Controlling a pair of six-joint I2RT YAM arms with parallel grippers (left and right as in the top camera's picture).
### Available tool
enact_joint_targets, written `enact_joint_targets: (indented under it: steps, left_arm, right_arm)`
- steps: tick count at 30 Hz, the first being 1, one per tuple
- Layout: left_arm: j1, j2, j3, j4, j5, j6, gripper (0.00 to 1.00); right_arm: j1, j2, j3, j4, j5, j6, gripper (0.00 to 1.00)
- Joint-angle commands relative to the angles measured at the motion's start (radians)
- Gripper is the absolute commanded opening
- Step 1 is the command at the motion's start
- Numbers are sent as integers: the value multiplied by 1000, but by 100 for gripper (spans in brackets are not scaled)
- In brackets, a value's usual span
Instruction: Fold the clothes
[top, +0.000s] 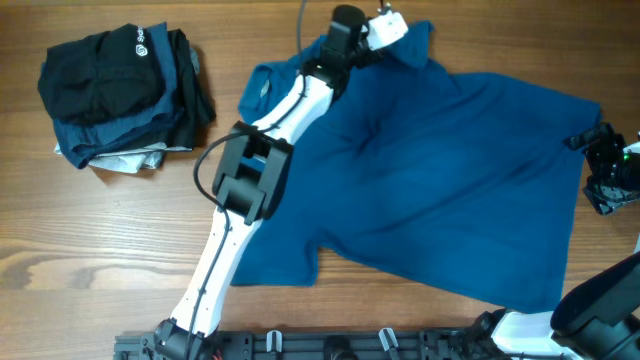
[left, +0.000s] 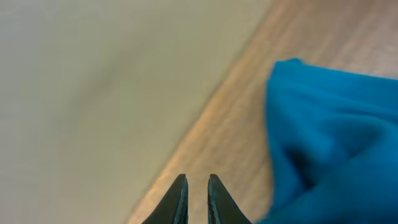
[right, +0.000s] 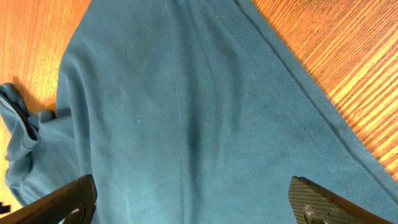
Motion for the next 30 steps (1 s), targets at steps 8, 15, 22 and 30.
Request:
enact_joint_targets:
  steps: [8, 15, 22, 30]
  left_arm:
    - [9, -105, 3, -192, -19, -457, 12]
    - [-61, -181, 3, -477, -17, -563, 4]
    - [-36, -249, 3, -692, -163, -775, 4]
    - [76, -309, -5, -1025, 23, -945, 4]
  right_arm:
    - [2, -19, 14, 2, -16, -6, 99]
    - [2, -19, 14, 2, -16, -5, 100]
    - [2, -19, 14, 2, -16, -5, 99]
    - [2, -19, 14, 2, -16, -5, 99]
